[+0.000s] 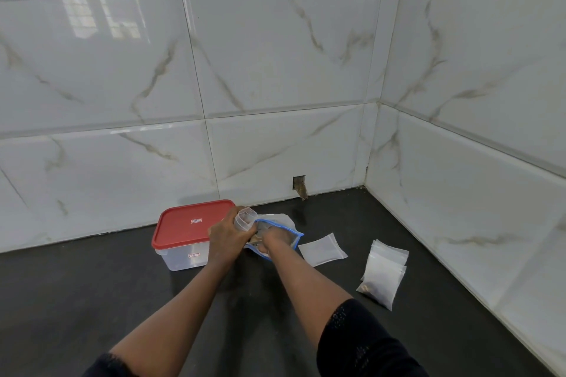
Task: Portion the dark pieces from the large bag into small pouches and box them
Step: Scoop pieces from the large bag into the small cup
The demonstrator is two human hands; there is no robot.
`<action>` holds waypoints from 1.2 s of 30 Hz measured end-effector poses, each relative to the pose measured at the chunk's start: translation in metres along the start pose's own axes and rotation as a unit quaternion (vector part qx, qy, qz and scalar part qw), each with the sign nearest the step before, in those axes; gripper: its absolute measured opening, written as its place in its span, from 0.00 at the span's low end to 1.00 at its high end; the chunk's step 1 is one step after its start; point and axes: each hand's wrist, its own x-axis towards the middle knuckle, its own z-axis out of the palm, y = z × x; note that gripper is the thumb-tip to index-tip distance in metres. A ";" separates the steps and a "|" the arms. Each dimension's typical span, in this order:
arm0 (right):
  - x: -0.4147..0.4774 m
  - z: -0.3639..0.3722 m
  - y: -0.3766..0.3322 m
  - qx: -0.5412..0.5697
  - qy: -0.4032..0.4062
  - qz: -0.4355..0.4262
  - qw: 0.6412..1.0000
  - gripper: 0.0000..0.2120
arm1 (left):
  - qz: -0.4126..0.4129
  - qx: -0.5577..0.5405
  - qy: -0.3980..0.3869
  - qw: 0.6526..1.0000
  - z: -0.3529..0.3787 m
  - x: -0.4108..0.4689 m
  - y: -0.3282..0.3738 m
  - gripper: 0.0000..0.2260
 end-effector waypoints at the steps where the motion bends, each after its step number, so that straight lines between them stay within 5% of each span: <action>1: -0.002 -0.002 0.001 -0.006 0.001 -0.010 1.000 0.13 | -0.003 0.008 0.002 1.000 0.001 0.000 0.001 0.20; 12: -0.017 -0.031 -0.014 -0.268 0.080 -0.093 0.956 0.16 | -0.044 0.055 -0.021 0.997 0.013 -0.016 0.020 0.18; 25: -0.037 -0.113 -0.062 -0.253 0.097 -0.080 0.959 0.12 | -0.085 0.027 -0.029 0.996 0.023 -0.033 0.033 0.24; 36: -0.075 -0.112 -0.087 -0.303 0.022 -0.216 0.928 0.12 | -0.094 0.016 -0.031 0.995 0.030 -0.039 0.029 0.27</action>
